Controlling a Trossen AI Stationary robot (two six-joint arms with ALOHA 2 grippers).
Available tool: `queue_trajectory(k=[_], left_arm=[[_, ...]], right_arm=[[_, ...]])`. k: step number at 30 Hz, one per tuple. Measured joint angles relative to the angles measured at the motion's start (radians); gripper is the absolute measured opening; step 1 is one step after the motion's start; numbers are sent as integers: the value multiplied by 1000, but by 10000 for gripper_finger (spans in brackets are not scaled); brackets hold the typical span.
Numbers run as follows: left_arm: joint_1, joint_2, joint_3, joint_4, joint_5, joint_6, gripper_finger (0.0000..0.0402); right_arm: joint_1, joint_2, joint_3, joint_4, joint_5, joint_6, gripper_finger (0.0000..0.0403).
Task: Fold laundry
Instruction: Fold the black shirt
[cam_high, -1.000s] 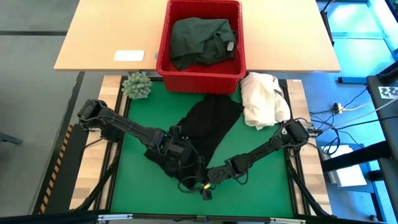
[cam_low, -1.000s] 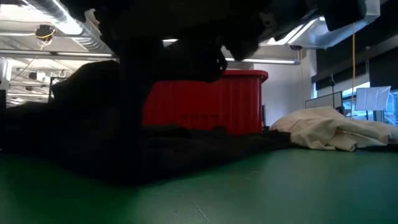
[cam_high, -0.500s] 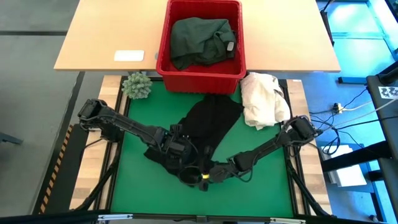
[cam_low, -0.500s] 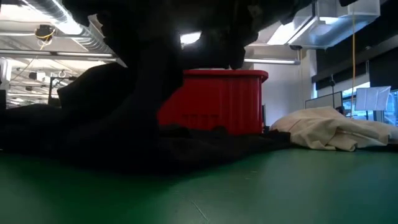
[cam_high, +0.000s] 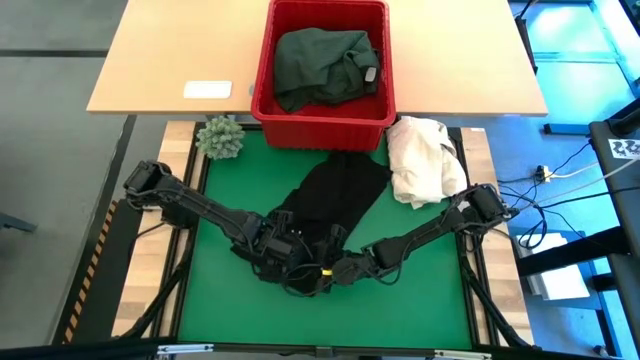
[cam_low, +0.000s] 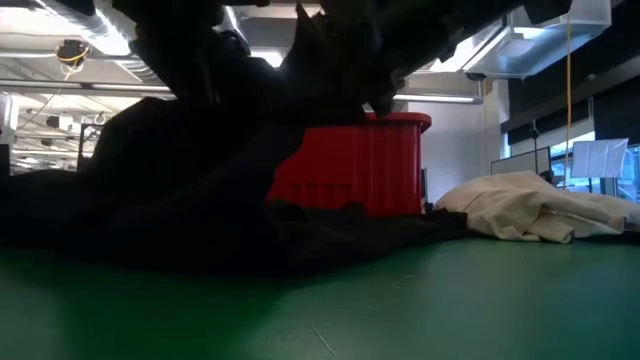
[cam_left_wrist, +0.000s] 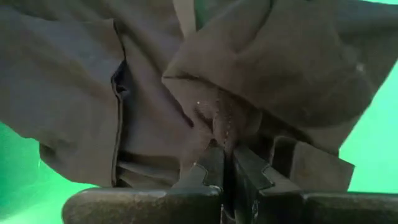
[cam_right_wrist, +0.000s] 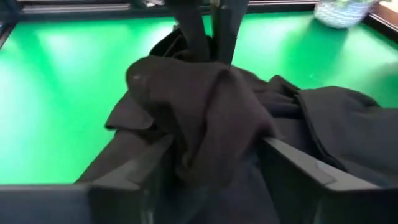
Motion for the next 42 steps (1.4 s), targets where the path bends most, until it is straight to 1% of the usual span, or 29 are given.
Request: queue_trajectory(k=[3, 5, 7, 8, 9, 11, 13, 16, 19, 24, 27, 30, 32, 34, 36, 38, 42], left_arm=[[-16, 0, 0, -10, 38, -2, 0], [-27, 0, 0, -22, 61, -17, 0], [-40, 0, 1, -32, 61, -29, 0], [-46, 0, 1, -33, 61, -33, 0], [-52, 0, 1, -33, 60, -39, 0], [-64, 0, 1, -32, 45, -66, 1], [-73, 0, 1, -32, 45, -101, 11], [-94, -1, 1, -47, 41, -126, 43], [-118, -7, 1, -99, 41, -144, 79], [-155, -27, 1, -233, 38, -244, 127], [-195, -48, 1, -323, -5, -320, 145], [-244, -62, 0, -402, -53, -390, 154], [-276, -68, -15, -416, -77, -419, 156], [-308, -73, -38, -410, -105, -438, 156], [-340, -87, -83, -368, -156, -475, 157], [-369, -109, -146, -275, -196, -500, 157], [-415, -154, -280, -83, -233, -536, 157]], right_arm=[[1, 0, 0, 1, -45, -47, 153], [2, -5, 0, 2, -83, -67, 101], [1, -7, 0, 16, -132, -77, 44], [1, -7, 0, 22, -149, -78, 23], [1, -7, 0, 28, -162, -80, 14], [2, -7, 0, 37, -164, -77, 17], [2, -7, 0, 34, -157, -68, 18], [1, -7, 0, 30, -140, -65, 7], [1, -7, 0, 29, -114, -62, 12], [-5, -7, 0, 20, -106, -62, 7], [-10, -7, 0, 8, -106, -52, 8], [-14, -7, 0, -12, -114, -44, 13], [-14, -7, 0, -16, -116, -43, 12], [-14, -7, 0, -20, -117, -43, 8], [-14, -7, 0, -24, -117, -44, 6], [-14, -7, 0, -23, -118, -44, 7], [-12, -7, 0, -28, -125, -43, 15]])
